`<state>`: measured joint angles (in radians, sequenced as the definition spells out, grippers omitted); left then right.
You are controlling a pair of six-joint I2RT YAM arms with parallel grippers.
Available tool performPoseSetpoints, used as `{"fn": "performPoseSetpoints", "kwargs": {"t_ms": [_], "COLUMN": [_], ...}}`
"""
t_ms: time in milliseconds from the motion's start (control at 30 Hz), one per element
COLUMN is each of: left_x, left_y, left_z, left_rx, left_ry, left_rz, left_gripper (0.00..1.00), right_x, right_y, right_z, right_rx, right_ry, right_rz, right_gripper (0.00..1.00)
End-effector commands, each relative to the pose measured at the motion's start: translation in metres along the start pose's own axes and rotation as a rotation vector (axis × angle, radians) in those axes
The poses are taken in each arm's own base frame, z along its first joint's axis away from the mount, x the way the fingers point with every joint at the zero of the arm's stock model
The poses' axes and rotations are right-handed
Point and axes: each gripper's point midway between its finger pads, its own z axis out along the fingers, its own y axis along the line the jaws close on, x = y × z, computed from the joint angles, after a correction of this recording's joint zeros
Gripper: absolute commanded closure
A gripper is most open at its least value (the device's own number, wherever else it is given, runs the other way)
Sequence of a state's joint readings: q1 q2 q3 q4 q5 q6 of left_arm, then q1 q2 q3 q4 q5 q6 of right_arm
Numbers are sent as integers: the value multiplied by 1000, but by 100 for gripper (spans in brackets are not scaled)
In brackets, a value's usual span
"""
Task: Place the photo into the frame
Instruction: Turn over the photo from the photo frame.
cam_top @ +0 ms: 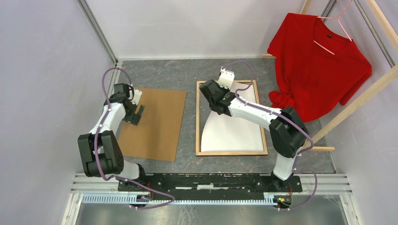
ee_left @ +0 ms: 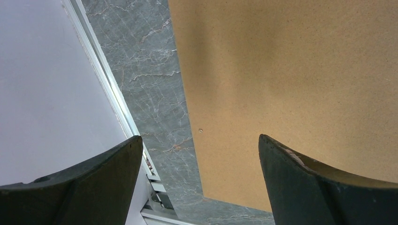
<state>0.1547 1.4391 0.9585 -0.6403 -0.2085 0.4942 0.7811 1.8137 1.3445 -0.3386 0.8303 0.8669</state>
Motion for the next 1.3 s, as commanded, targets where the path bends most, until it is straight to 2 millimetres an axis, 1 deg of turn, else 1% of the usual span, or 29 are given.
{"fn": "performPoseSetpoints", "kwargs": {"t_ms": [0, 200, 333, 467, 700, 967, 1267], "left_x": [-11, -10, -10, -9, -8, -7, -8], "left_y": [8, 9, 8, 7, 7, 7, 7], "left_z": [-3, -4, -3, -2, -3, -2, -2], "left_rx": [-27, -31, -29, -26, -29, -25, -24], "left_ry": [-33, -32, -32, -28, -27, -26, -27], "left_rz": [20, 25, 25, 26, 30, 35, 36], "left_gripper": [2, 2, 2, 2, 2, 2, 1], "right_x": [-14, -8, -4, -2, -3, -8, -13], "right_y": [23, 35, 32, 37, 32, 15, 16], "right_z": [-6, -4, -3, -2, -1, 4, 8], "right_rx": [-48, -75, -63, -75, -48, -16, 0], "right_ry": [-30, -11, -6, 0, -11, -30, -31], "right_rz": [20, -12, -20, -13, -12, -20, -68], "right_gripper": [100, 100, 100, 100, 100, 100, 100]}}
